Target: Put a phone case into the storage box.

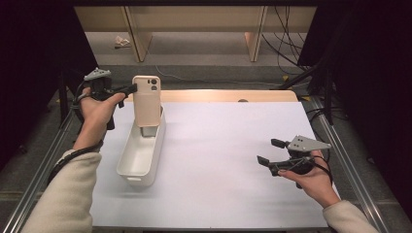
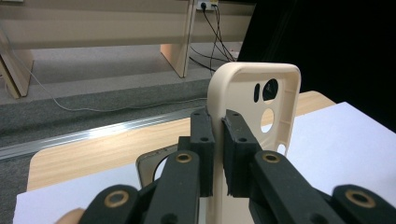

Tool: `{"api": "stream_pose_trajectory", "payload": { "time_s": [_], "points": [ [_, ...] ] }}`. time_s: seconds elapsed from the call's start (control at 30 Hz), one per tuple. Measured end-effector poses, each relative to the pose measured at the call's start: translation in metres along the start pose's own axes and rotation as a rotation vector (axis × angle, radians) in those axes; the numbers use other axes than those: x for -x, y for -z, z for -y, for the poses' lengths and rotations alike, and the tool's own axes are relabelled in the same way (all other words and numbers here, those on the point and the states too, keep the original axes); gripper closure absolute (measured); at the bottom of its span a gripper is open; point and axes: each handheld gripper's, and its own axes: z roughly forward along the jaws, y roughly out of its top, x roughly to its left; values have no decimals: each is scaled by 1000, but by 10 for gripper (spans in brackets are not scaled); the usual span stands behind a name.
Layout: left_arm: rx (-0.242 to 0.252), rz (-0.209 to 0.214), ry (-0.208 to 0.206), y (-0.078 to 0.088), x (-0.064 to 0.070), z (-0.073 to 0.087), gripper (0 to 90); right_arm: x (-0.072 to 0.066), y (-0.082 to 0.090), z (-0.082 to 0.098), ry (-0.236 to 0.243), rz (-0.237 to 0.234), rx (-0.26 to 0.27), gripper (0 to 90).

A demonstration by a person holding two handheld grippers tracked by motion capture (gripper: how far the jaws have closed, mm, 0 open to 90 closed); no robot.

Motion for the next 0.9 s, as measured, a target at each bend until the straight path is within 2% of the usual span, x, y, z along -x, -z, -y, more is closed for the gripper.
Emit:
{"api": "stream_pose_trajectory", "payload": {
  "time_s": [0.5,0.9],
  "points": [
    [-13,-22,-7,-11,-11,1,836,1,0,0,-3,0,0,178],
    [-29,-34,15,-23,-17,11,836,1,-1,1,-5,-1,-4,179]
  ]
}}
